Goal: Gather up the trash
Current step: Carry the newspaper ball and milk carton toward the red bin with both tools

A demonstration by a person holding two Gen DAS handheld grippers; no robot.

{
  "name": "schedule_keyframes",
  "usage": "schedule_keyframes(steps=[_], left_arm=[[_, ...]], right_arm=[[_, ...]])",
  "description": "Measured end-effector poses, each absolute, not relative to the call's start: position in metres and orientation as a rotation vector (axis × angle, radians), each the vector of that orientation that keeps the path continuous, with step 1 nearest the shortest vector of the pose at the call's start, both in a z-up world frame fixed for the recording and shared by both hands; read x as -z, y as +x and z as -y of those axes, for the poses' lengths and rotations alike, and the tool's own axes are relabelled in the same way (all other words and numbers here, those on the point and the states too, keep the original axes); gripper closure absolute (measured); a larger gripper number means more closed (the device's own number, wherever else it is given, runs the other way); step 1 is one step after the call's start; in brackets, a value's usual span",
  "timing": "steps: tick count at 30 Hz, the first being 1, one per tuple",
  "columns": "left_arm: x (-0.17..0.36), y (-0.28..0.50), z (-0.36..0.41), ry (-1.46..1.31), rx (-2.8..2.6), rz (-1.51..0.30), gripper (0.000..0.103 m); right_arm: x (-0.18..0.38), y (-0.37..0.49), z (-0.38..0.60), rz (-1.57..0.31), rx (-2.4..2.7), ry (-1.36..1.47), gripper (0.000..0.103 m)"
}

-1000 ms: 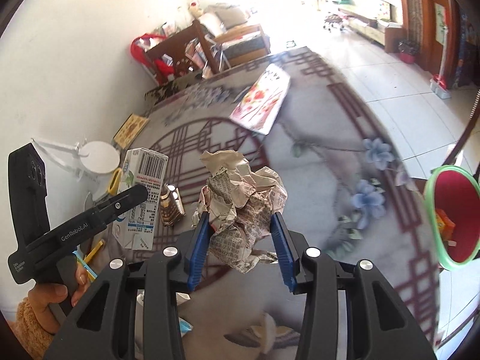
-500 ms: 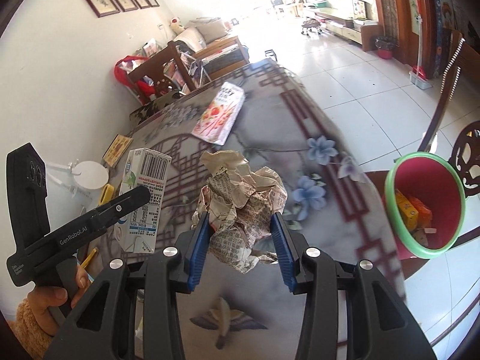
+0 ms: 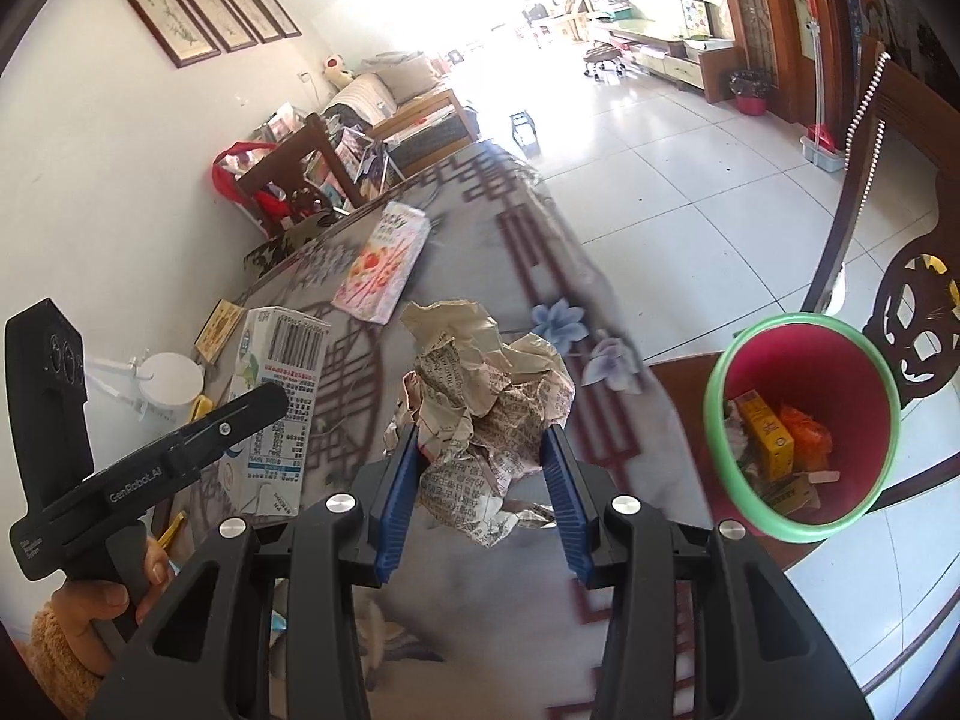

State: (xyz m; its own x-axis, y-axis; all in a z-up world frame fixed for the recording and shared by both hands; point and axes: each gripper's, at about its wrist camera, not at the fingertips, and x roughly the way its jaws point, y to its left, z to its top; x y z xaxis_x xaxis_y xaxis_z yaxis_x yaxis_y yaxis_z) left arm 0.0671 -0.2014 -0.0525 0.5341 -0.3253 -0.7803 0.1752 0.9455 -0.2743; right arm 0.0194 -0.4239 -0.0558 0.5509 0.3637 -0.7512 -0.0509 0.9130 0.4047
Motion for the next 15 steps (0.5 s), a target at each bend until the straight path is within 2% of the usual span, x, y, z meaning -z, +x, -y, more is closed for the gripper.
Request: schedule_keyframes(steps=[15], left_arm=[[0.060,0.080,0.280,-0.108,0.349,-1.003,0.048]], right_arm=[[0.081,0.022,0.531,-0.986,-0.103,0.450,0.063]])
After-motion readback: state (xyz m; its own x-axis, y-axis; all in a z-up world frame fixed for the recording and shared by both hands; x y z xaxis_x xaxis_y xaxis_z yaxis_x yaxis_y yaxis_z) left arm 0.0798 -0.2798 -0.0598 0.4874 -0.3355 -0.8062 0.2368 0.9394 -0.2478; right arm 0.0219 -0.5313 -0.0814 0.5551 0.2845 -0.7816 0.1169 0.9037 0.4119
